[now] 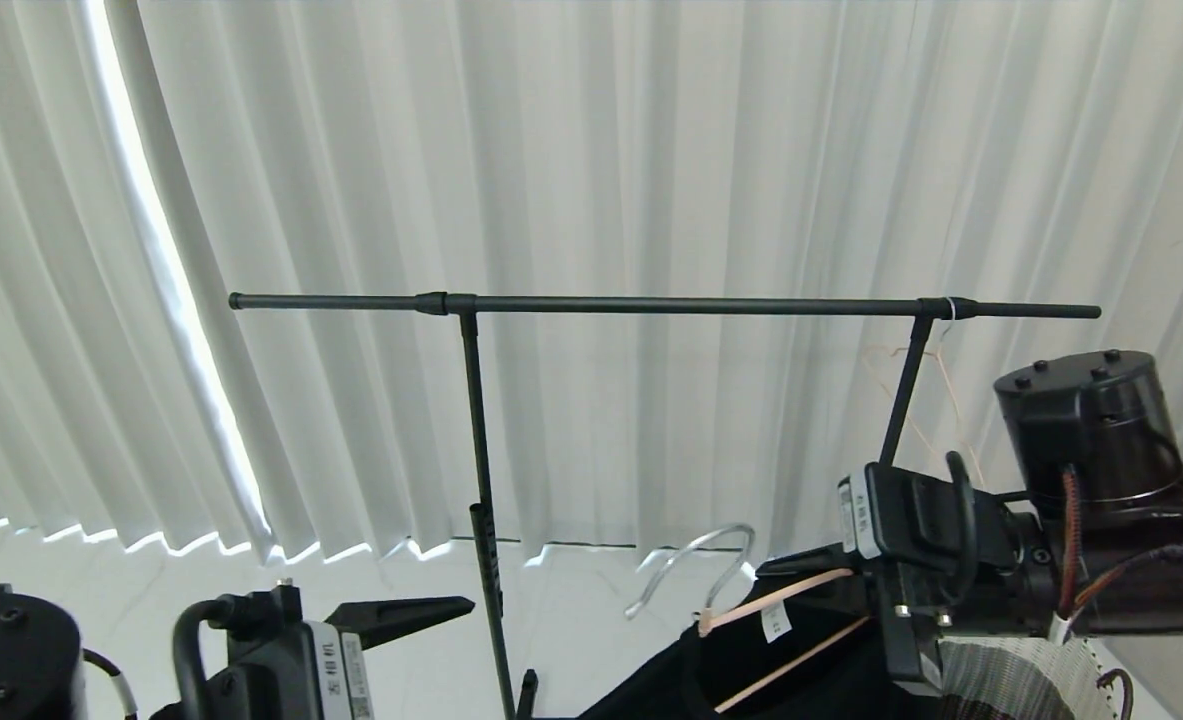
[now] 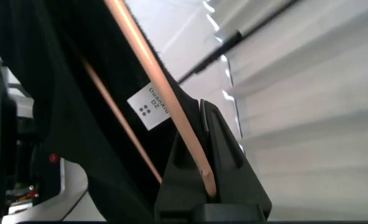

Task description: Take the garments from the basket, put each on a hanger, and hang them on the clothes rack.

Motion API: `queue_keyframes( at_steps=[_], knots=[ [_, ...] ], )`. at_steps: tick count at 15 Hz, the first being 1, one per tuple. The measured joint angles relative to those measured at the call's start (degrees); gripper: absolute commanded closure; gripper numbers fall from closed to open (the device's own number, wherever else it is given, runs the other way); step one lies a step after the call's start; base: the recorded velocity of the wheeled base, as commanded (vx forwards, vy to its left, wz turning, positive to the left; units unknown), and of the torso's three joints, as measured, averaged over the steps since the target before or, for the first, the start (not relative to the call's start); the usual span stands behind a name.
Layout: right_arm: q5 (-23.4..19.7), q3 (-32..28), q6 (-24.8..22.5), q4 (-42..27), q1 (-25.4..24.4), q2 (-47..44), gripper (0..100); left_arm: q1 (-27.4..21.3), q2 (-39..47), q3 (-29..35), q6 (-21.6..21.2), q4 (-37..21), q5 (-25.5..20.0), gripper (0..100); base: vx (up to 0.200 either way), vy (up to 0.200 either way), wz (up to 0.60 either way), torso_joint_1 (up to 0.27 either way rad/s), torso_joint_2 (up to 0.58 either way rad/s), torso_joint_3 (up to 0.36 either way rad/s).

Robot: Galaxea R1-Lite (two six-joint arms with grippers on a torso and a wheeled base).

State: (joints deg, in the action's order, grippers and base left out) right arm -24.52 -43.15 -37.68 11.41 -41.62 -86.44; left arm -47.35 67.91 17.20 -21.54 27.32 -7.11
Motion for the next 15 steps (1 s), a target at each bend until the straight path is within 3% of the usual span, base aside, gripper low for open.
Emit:
queue_keyframes(
  at_steps=[5, 9, 13, 14, 15],
  knots=[
    [-0.1, 3.2, 0.2, 0.3, 7.5, 5.0, 100, 4.4, -7.3, -4.8, 0.0, -0.1, 0.4, 0, 0.0, 0.0, 0.0, 0.0, 0.0, 0.0],
    [0.0, 2.1, 2.0, 0.3, 8.4, 5.9, 100, 5.2, -7.2, -8.5, 0.0, -0.1, 0.1, 0, 0.0, 0.0, 0.0, 0.0, 0.0, 0.0],
    [-0.1, 0.8, 2.1, 0.3, 8.4, 6.1, 100, 5.7, -4.0, -8.9, 0.4, -0.1, -6.4, 0, 0.0, 0.0, 0.0, 0.0, 0.0, 0.0],
    [-0.1, 0.6, 2.1, 0.3, 8.4, 6.3, 100, 6.0, -3.1, -9.0, 0.5, -0.1, -7.1, 100, 0.0, 0.0, 0.0, 0.0, 0.0, 0.0],
    [-0.1, 0.5, 2.1, 0.3, 8.4, 6.5, 100, 6.2, -2.2, -9.0, 0.5, -0.1, -7.5, 100, 0.0, 0.0, 0.0, 0.0, 0.0, 0.0]
  ],
)
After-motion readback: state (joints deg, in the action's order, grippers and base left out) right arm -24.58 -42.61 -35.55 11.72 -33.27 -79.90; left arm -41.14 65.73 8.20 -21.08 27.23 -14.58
